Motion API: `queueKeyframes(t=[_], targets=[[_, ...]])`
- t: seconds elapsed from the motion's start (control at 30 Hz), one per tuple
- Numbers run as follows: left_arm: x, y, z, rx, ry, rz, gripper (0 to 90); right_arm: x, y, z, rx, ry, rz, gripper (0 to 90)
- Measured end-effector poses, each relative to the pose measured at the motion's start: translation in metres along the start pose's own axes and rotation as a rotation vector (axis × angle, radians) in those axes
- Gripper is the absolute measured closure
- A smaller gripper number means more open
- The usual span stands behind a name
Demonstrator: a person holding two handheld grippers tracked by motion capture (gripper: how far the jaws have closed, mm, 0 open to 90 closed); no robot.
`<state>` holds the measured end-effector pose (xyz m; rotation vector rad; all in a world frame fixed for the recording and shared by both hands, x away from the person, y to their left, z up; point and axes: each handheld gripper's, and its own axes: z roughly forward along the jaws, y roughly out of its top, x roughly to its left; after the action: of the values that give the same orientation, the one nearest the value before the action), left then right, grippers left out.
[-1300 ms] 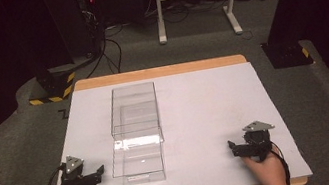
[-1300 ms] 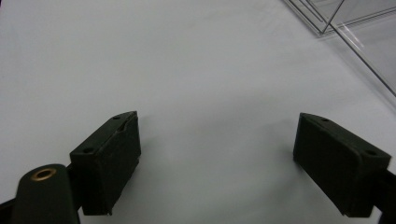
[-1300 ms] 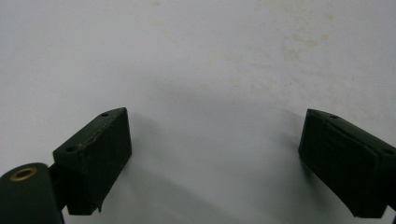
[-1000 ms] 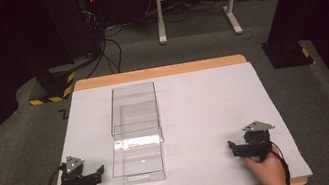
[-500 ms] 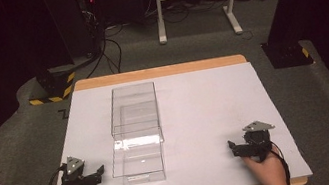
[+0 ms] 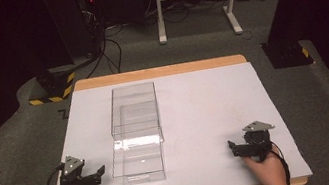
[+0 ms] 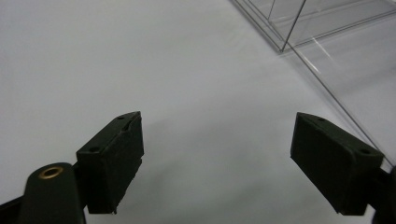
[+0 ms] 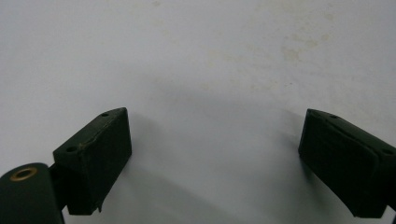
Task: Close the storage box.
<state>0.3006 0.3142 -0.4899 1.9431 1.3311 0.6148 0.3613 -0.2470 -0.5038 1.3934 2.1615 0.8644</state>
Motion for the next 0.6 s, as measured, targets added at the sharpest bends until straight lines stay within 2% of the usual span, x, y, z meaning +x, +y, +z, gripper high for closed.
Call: queueKeyframes(t=[0.13, 0.37, 0.6], targets=[[-0.004, 0.003, -0.006, -0.013, -0.006, 0.018, 15.8, 0.000, 0.000, 0.000, 0.000, 0.000, 0.000, 9.2], [-0.006, 0.007, -0.014, -0.038, -0.013, 0.021, 15.3, 0.000, 0.000, 0.000, 0.000, 0.000, 0.000, 9.2], [-0.006, 0.010, -0.022, -0.073, -0.026, 0.003, 15.1, 0.000, 0.000, 0.000, 0.000, 0.000, 0.000, 9.2]])
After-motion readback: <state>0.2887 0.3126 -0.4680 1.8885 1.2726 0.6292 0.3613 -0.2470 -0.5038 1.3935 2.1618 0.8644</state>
